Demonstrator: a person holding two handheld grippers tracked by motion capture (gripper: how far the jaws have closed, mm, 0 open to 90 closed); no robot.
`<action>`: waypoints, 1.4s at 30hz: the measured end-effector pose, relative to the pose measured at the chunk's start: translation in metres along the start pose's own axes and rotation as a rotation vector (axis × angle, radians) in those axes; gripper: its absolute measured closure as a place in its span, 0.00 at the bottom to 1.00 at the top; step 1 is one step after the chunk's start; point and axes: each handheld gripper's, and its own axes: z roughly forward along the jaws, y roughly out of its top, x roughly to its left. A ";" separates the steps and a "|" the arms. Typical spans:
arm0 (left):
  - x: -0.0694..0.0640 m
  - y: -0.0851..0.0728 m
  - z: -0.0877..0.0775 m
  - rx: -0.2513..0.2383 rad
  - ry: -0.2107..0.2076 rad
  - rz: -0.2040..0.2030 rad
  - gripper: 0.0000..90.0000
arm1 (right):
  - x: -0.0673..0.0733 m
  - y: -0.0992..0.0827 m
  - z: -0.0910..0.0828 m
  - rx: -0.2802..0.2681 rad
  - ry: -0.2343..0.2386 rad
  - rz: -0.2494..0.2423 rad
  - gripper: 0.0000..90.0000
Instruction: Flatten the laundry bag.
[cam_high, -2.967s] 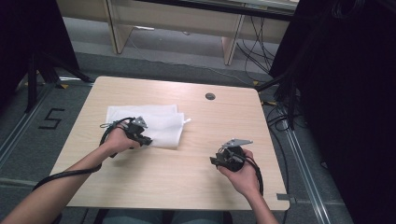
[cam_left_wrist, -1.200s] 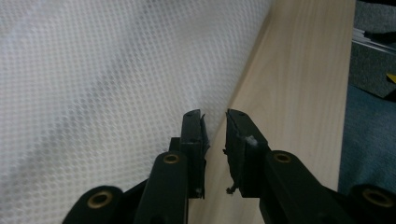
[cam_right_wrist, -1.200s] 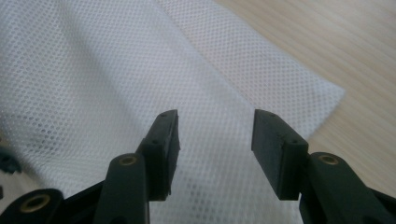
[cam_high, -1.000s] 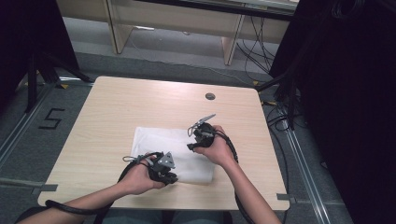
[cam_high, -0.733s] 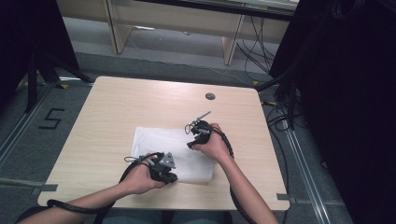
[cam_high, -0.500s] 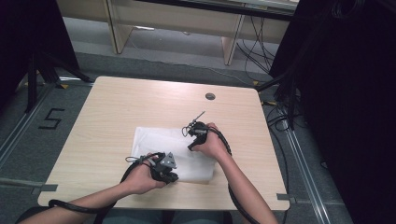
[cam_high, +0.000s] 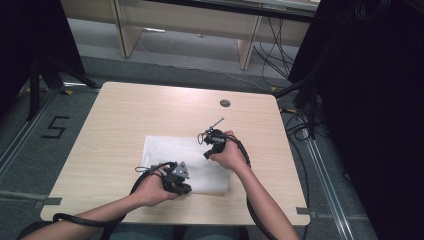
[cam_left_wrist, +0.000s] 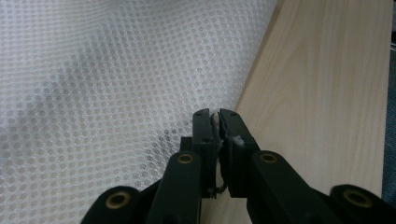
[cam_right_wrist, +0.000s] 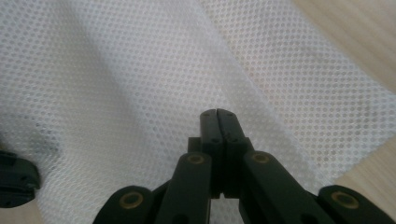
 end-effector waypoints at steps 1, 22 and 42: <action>0.000 0.000 0.000 0.000 0.000 0.000 0.94 | 0.000 0.000 0.000 0.000 0.000 0.000 1.00; 0.000 0.000 0.000 0.000 0.003 0.019 0.94 | -0.017 0.002 0.021 0.032 -0.022 0.034 0.85; 0.001 0.000 0.001 -0.014 0.001 -0.015 0.94 | 0.011 0.005 -0.033 -0.079 -0.008 -0.048 1.00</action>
